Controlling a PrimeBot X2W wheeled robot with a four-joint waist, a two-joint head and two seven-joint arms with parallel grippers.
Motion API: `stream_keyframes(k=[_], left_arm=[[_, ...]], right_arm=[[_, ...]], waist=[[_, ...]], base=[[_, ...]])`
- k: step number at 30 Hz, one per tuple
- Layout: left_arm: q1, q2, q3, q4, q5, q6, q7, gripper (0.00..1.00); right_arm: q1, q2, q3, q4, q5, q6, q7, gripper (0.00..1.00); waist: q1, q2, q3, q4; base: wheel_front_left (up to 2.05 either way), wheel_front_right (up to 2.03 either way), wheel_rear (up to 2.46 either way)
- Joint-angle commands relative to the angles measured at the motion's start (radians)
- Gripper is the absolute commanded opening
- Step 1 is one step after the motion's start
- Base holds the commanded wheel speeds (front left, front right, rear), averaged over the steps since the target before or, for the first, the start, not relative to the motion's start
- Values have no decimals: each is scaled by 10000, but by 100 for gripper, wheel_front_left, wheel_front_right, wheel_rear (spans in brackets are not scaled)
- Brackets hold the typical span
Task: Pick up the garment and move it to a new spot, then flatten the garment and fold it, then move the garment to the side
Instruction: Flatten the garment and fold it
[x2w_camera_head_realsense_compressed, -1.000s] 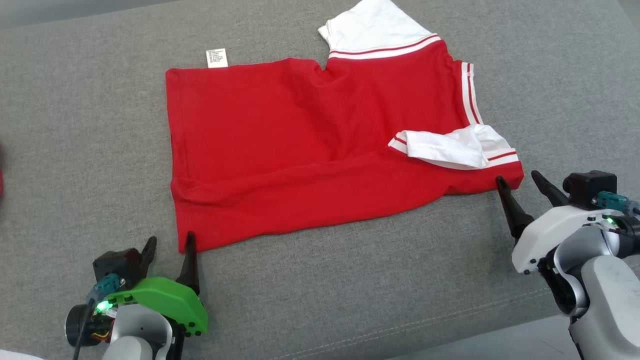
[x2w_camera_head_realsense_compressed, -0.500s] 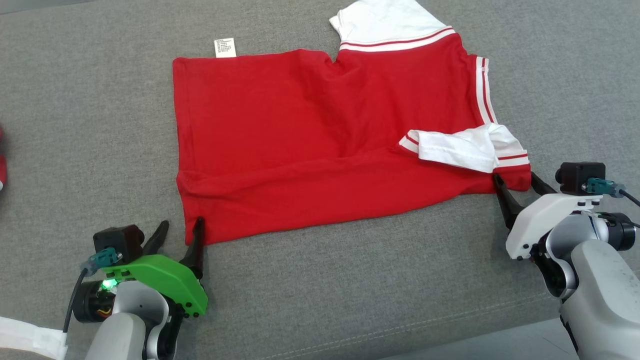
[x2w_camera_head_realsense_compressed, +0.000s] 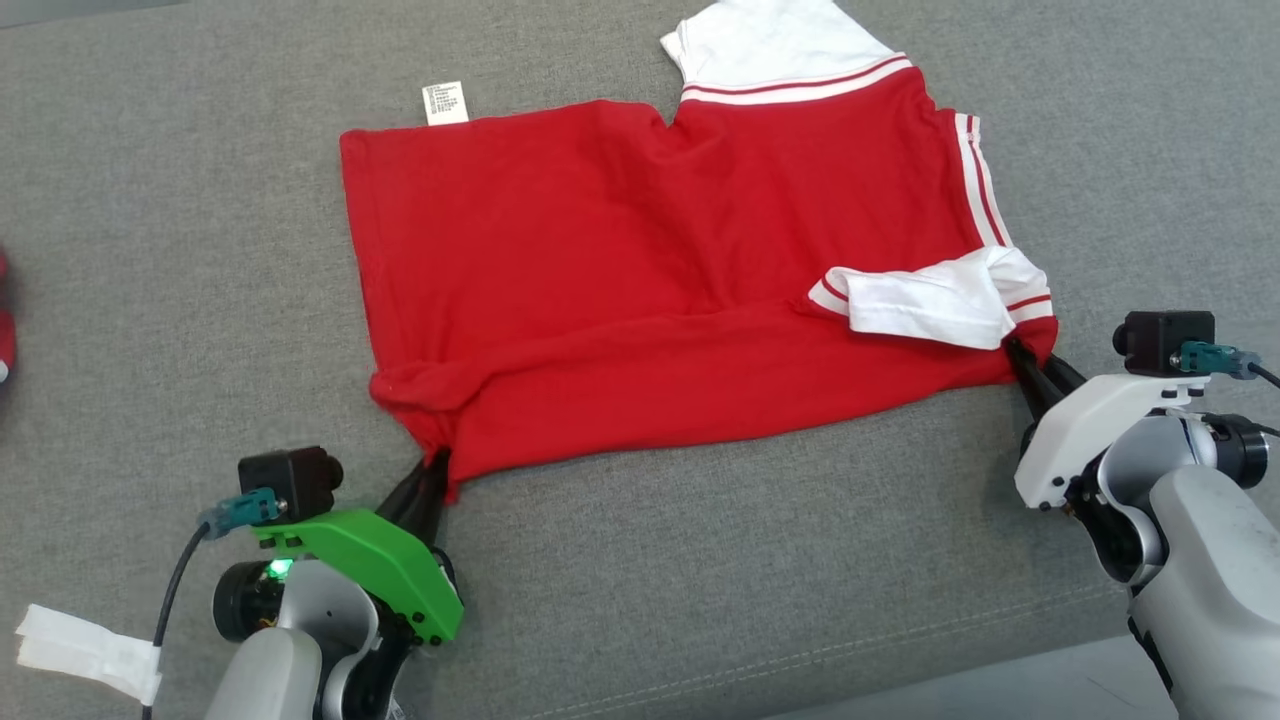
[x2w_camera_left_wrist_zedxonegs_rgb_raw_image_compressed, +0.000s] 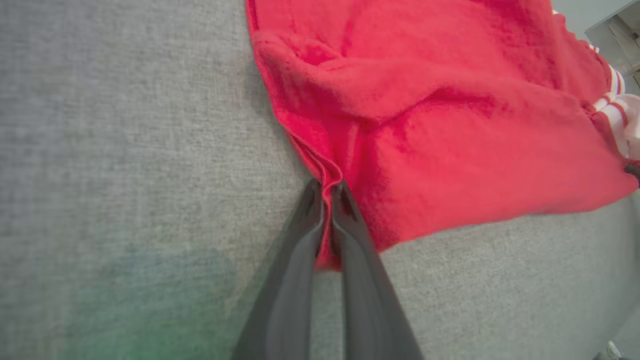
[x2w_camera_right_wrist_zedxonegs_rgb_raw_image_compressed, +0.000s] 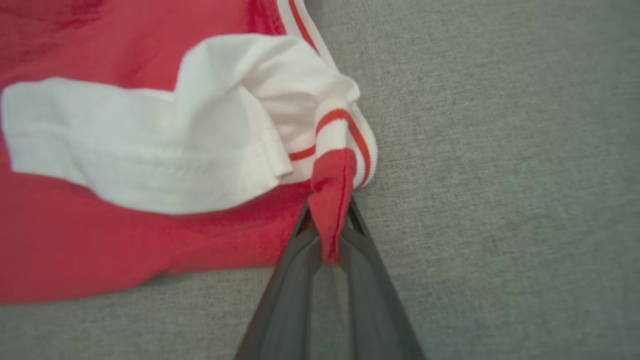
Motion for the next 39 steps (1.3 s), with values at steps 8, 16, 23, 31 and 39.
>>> stream_keyframes(k=[8,16,23,31,39], left_arm=[[738,99,-64,-779,-134,270,393,0],[2091,663,227,-2889,-450,768,1321,0],[3037,772,176,-3727,-950,1037,2258,0],[2957,761,262,-3597,-782,1392,2216,100],[2220,1226,695,-4336,-321,1644,1951,100]], right_arm=[[437,-474,173,-286,434,-29,91,0],[1565,-1375,71,-2011,1033,-29,1204,0],[2482,-1488,-374,-2851,1183,-29,2235,0],[2649,-1050,-952,-2949,619,-29,2452,100],[1983,-1293,-1856,-4458,653,-24,2874,100]], waist=[[0,114,-350,41],[0,114,-565,50],[0,114,-456,126],[0,114,-308,167],[0,114,317,342]], base=[[0,0,0],[0,0,0],[0,0,0],[0,0,0],[0,0,0]])
